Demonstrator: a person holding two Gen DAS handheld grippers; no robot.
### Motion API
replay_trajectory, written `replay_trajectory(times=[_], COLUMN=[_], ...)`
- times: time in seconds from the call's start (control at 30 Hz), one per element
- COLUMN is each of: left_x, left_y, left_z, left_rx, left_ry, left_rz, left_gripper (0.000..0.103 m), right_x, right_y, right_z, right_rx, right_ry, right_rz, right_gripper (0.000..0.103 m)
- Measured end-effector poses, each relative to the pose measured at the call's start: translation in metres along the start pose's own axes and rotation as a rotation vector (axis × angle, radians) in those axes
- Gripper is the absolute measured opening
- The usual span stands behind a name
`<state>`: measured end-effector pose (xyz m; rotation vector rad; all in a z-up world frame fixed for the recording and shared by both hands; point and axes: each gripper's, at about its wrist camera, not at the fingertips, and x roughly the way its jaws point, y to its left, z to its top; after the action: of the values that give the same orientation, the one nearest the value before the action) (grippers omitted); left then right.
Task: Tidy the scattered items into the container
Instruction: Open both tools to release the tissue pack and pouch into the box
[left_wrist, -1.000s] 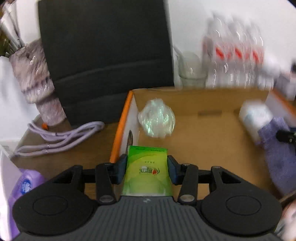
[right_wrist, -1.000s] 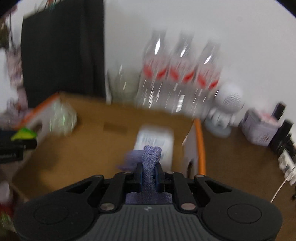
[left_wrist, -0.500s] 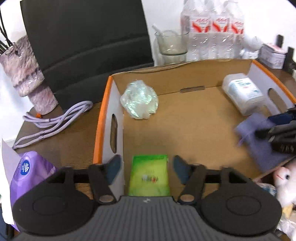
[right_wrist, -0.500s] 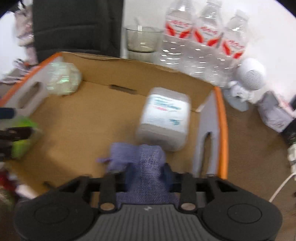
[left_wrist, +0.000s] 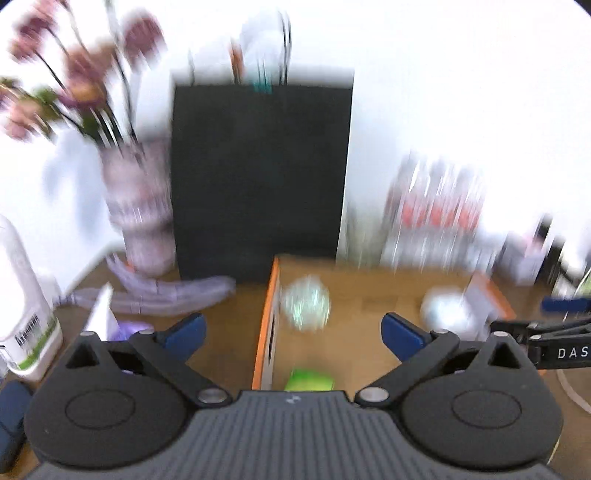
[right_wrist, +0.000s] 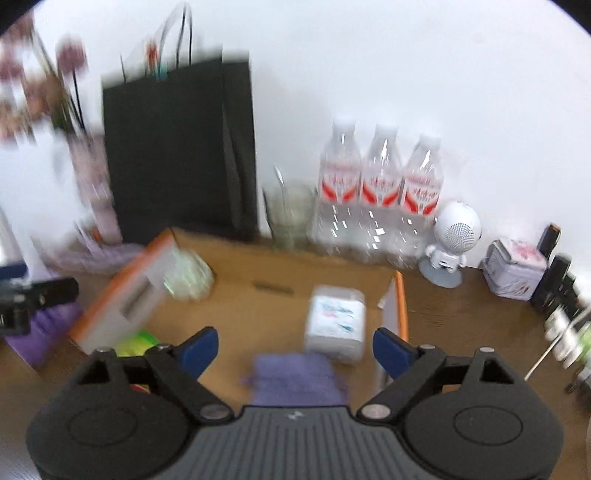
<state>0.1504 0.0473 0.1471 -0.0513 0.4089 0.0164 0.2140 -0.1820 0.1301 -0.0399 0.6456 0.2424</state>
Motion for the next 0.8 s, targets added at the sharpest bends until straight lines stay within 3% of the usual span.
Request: replay_trajectory(times=[0.07, 0.2, 0.3, 0.43, 0.5, 0.6, 0.7, 0.8], left_x=[-0.020, -0.051, -0.087, -0.147, -0.171, -0.200, -0.225, -0.236], left_y=[-0.004, -0.011, -0.009, 0.001, 0.003, -0.007, -0.019, -0.024], left_z=[-0.018, -0.053, -0.075, -0.114, -0.134, -0.160, -0.182, -0.197], left_rx=[0.004, 0.024, 0.028, -0.032, -0.047, 0.023, 0.084, 0.106], left_ry=[-0.084, -0.135, -0.109, -0.146, -0.142, -0.134, -0.171, -0.148], left_rz=[-0.017, -0.033, 0.008, 0.073, 0.055, 0.037, 0.054, 0.022], left_gripper=[0.103, 0.103, 0.103, 0.103, 0.103, 0.103, 0.103, 0.103], right_x=[-0.020, -0.050, -0.080, -0.137, -0.158, -0.176, -0.197, -0.208], right_y=[-0.001, 0.006, 0.012, 0.020, 0.031, 0.045, 0.056, 0.064], right_z=[-0.018, -0.066, -0.105, -0.168, -0.193, -0.223, -0.254, -0.276], right_rx=[0.062, 0.108, 0.119, 0.126, 0.075, 0.024, 0.017, -0.006], right_ry=[-0.108, -0.281, -0.338, -0.417, -0.408, -0.323, -0.309, -0.290], right_rz=[0.028, 0.009, -0.015, -0.008, -0.013, -0.035, -0.004, 0.014], right_gripper=[0.094, 0.098, 0.099, 0.103, 0.103, 0.103, 0.103, 0.103])
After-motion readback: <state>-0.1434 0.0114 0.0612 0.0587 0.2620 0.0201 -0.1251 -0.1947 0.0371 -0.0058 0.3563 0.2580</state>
